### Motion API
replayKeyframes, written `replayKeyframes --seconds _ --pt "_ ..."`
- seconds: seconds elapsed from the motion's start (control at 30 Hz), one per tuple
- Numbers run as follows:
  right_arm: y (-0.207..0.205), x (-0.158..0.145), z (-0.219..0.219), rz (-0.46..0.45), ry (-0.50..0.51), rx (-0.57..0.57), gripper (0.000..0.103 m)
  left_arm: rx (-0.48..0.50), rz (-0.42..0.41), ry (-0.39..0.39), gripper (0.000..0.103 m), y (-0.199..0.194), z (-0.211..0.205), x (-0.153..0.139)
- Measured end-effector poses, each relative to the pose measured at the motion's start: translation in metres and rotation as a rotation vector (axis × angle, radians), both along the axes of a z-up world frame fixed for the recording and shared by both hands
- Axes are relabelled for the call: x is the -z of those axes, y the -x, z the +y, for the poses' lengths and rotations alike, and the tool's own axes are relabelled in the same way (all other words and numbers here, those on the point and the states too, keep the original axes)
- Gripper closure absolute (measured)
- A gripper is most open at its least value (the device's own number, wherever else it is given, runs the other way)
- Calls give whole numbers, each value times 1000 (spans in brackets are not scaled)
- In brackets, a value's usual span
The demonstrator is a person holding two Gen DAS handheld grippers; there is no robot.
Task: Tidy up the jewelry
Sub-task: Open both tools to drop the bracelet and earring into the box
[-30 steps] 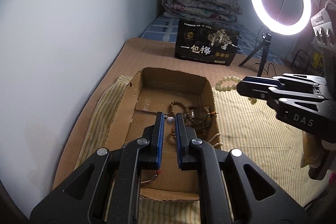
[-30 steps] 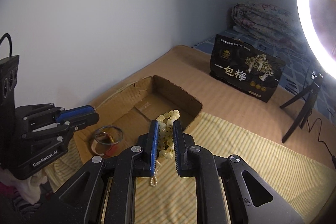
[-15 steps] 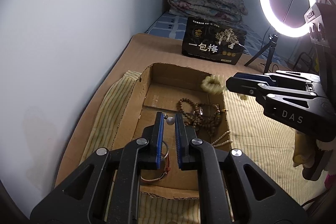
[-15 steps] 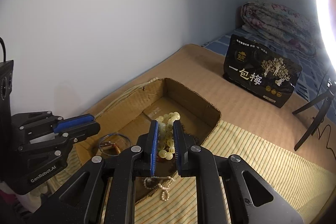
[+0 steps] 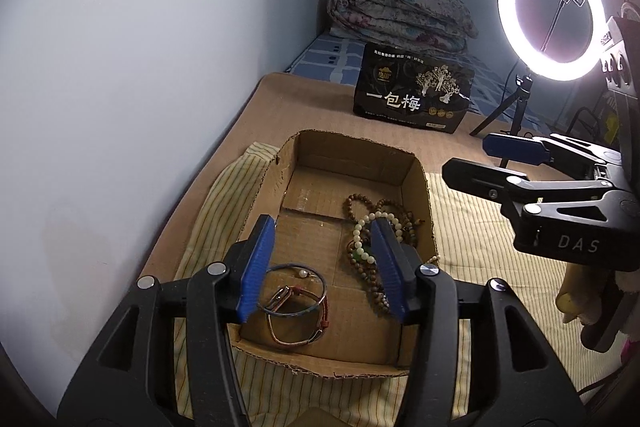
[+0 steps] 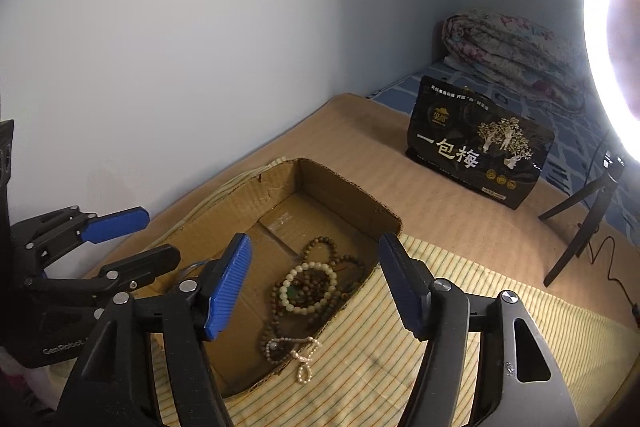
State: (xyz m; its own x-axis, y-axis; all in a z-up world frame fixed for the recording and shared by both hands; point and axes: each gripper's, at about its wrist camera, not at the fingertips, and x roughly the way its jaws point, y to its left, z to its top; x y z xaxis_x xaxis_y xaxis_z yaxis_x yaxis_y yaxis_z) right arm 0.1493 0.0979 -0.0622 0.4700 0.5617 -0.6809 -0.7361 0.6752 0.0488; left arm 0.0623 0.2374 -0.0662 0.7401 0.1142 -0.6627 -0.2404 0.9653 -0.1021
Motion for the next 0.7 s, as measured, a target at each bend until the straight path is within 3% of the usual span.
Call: replayKeyframes --seconds 0.33,0.4,0.53,0.7 --pt "14 -15 -15 -31 2 16 34 -6 -22 -38 50 9 -15 -15" --pt "18 -17 -20 -39 3 19 34 -11 -24 -47 41 12 -18 -18" --pt "23 -21 -34 -46 -3 19 31 -14 -25 -67 40 21 -22 -24" --pt "20 -10 -51 -13 -10 4 30 -16 -17 -48 40 35 -23 -29"
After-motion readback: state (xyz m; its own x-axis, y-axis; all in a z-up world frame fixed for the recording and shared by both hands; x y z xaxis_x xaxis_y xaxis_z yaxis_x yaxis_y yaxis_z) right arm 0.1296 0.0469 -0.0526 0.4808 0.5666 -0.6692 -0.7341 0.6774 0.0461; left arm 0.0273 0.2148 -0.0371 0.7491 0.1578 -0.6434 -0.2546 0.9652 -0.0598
